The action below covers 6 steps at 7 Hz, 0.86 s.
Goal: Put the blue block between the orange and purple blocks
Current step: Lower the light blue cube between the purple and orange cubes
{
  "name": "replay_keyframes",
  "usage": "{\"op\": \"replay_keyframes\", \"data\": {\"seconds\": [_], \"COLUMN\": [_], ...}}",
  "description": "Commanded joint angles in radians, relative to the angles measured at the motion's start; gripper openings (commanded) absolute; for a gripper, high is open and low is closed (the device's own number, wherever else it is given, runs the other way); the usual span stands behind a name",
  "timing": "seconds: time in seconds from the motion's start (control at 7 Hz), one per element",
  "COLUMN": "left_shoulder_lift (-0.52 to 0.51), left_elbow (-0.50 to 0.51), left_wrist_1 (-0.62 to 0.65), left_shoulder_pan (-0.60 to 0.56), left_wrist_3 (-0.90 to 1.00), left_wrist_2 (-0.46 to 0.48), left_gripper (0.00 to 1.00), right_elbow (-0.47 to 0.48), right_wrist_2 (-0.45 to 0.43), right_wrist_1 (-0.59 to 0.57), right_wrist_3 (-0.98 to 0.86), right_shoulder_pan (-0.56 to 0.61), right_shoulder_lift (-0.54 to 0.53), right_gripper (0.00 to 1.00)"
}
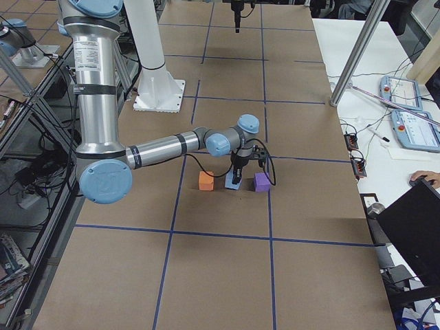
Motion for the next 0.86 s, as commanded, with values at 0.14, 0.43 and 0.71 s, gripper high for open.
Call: {"op": "replay_keyframes", "data": {"seconds": [0.14,0.43,0.71], "left_shoulder_lift": [-0.002,-0.005,-0.006], "left_elbow": [0.000,-0.002,-0.002], "left_wrist_1": [0.000,0.000,0.002], "left_shoulder_pan": [0.000,0.000,0.000], "left_wrist_3": [0.000,0.000,0.000], "left_wrist_2": [-0.001,-0.001,-0.001], "left_gripper": [1.00,1.00,1.00], "right_elbow": [-0.001,-0.018,-0.041], "right_wrist_2": [-0.006,-0.012,-0.012], "right_wrist_1": [0.000,0.040,0.083], "right_wrist_3": [0.001,0.025,0.038], "right_shoulder_pan": [0.001,0.001,0.001], "right_shoulder_lift": [0.001,0.001,0.001], "right_gripper": [0.37,0.39,0.43]}}
